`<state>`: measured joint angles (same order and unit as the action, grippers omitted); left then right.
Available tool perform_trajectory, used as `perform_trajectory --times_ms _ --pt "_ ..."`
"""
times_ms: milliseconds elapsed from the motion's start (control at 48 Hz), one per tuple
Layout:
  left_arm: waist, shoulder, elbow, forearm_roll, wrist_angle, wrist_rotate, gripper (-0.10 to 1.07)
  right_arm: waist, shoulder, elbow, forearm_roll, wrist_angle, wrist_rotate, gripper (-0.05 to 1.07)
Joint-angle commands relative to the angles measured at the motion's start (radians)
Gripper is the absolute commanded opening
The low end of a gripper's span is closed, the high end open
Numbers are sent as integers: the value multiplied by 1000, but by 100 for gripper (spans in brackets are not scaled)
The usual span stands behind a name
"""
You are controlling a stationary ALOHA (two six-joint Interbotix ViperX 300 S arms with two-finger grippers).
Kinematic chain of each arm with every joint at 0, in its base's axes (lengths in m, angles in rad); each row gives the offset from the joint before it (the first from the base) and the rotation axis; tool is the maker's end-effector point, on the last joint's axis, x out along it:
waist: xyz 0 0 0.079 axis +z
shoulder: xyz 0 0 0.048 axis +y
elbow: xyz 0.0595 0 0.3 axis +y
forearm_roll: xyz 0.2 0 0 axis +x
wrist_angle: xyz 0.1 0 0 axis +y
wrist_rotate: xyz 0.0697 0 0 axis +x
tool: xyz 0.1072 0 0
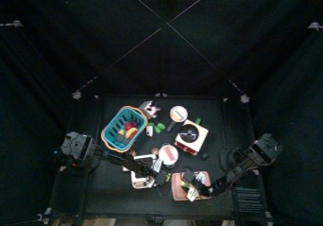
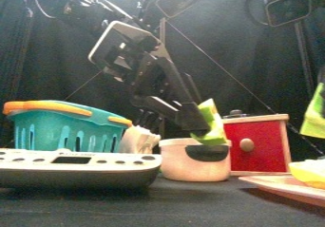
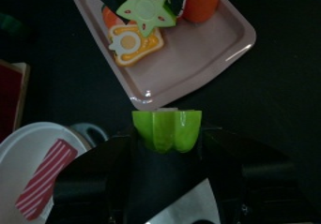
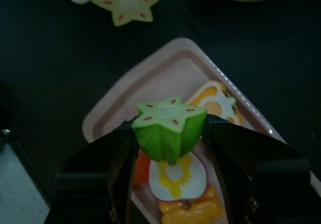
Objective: Assemble starfruit
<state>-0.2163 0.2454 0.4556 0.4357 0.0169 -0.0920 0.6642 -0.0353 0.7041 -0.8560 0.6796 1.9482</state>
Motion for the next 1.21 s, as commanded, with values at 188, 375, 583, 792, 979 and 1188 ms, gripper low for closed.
perform_trajectory --times_ms 188,375,583,792,979,1188 --pt "0 -101 61 92 -9 3 63 -196 -109 18 -54 -403 -2 65" --pt "-15 -117 67 183 0 9 63 -324 -107 80 -44 -756 3 64" --pt "-25 -149 74 259 -5 8 63 -437 -101 107 -28 -988 12 64" --pt "-28 -152 69 264 -18 9 63 -489 -97 101 -25 -1040 14 64" --pt "-28 -150 63 275 -29 11 63 -489 -75 92 -12 -1065 14 64" --pt "-26 -150 63 288 -29 9 63 -492 -20 71 -8 -1095 15 64"
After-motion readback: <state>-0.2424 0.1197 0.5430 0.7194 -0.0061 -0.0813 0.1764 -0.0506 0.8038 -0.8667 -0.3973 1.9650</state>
